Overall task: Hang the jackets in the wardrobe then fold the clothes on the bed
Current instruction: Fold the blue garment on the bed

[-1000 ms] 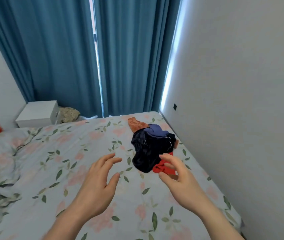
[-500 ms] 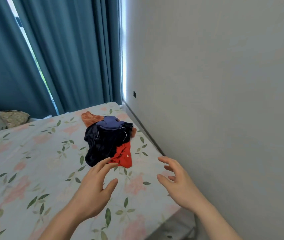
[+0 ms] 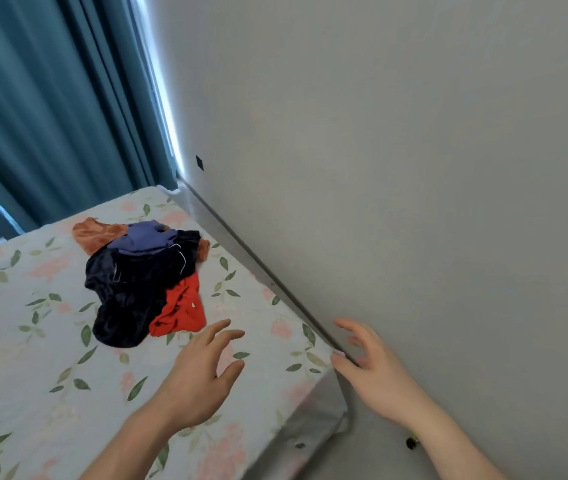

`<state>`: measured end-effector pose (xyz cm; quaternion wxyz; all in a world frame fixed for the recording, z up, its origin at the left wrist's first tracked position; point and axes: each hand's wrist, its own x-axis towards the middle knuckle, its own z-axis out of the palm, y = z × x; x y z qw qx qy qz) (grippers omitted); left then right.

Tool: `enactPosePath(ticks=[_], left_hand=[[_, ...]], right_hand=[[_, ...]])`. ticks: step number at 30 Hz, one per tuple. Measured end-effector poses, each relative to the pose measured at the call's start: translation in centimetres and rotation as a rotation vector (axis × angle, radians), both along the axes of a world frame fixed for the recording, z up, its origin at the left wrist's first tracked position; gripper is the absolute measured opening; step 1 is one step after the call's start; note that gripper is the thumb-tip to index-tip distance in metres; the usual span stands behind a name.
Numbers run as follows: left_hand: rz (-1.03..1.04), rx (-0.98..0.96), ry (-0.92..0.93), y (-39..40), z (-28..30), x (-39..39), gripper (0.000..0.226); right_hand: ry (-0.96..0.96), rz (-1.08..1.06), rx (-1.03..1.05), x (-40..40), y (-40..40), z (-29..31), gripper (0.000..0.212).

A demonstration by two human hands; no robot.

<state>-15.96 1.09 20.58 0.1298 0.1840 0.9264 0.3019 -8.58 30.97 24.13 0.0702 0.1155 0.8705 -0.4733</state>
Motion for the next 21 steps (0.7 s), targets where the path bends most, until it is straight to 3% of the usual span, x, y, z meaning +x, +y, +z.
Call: enactPosePath(ticks=[8, 14, 21], left_hand=[[0.014, -0.034, -0.029, 7.1, -1.4, -4.2, 0.052], [0.213, -0.073, -0.054, 13.1, -3.3, -6.5, 0.054], [0.469, -0.349, -0.124, 20.9, -4.2, -6.9, 0.062]], right_hand=[[-0.039, 0.105, 0.059, -5.4, 6.4, -1.9, 0.061], [-0.068, 0.341, 0.166, -12.6, 13.0, -4.1, 0.064], [-0.069, 0.715, 0.305, -20.5, 20.0, -5.0, 0.07]])
